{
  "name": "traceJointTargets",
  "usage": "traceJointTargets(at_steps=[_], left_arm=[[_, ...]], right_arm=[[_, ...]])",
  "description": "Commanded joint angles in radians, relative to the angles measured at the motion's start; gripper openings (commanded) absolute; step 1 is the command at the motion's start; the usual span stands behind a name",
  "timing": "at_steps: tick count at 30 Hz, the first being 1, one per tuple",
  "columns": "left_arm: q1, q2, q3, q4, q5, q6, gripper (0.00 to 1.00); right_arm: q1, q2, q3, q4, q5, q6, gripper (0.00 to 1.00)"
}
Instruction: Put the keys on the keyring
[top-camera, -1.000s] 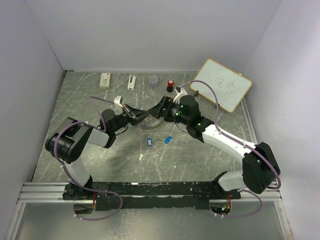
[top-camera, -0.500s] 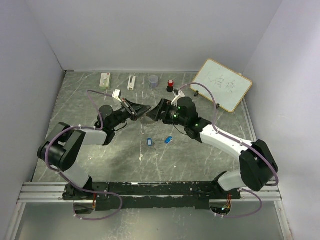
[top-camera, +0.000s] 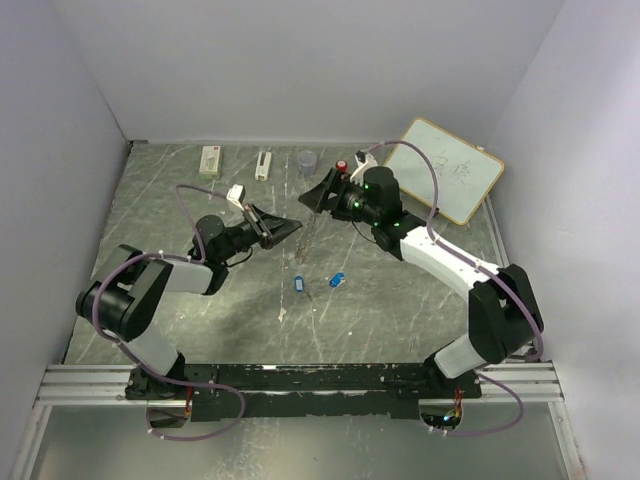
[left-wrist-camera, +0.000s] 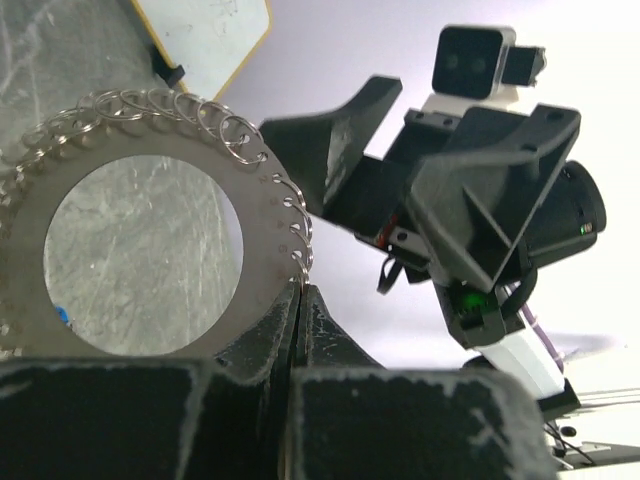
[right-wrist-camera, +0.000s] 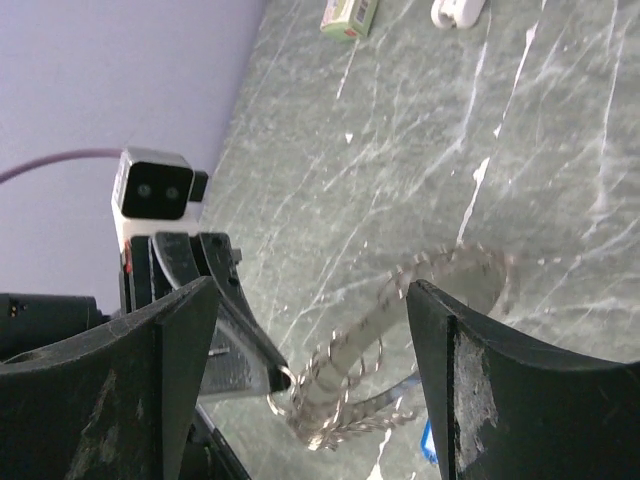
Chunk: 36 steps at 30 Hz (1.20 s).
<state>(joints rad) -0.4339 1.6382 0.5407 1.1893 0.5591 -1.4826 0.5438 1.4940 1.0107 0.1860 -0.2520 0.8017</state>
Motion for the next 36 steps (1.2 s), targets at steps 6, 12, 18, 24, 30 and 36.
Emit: traceJointTargets(at_steps=[6,12,18,24,30,36], left_arm=[[-0.003,0.09,0.014,0.293,0.08,-0.107,0.07],[-0.002,0.125,0.022,0.333,0.072,-0.134,0.07],[-0.002,0.1,0.023,0.259,0.061,-0.082,0.07],[0.004,0.038,0.03,0.119,0.032,0.017,0.07],[-0.003,-0.16,0.066,-0.297,-0.098,0.293,0.07],[-0.033,-0.3,0.118,-0.59,-0.27,0.498,0.07]], right_arm=[[-0.021,0.085,0.079,0.032,-0.108,-0.026,0.77],[-0.021,0.069,0.069,0.027,-0.085,-0.039,0.77],[-0.023,0.037,0.056,-0.021,-0.047,-0.089,0.78],[-0.028,-0.018,-0.043,-0.023,-0.011,-0.103,0.79],[-0.033,-0.089,-0.115,-0.032,0.028,-0.092,0.8],[-0.033,-0.09,-0.157,-0.003,0.016,-0.084,0.8]])
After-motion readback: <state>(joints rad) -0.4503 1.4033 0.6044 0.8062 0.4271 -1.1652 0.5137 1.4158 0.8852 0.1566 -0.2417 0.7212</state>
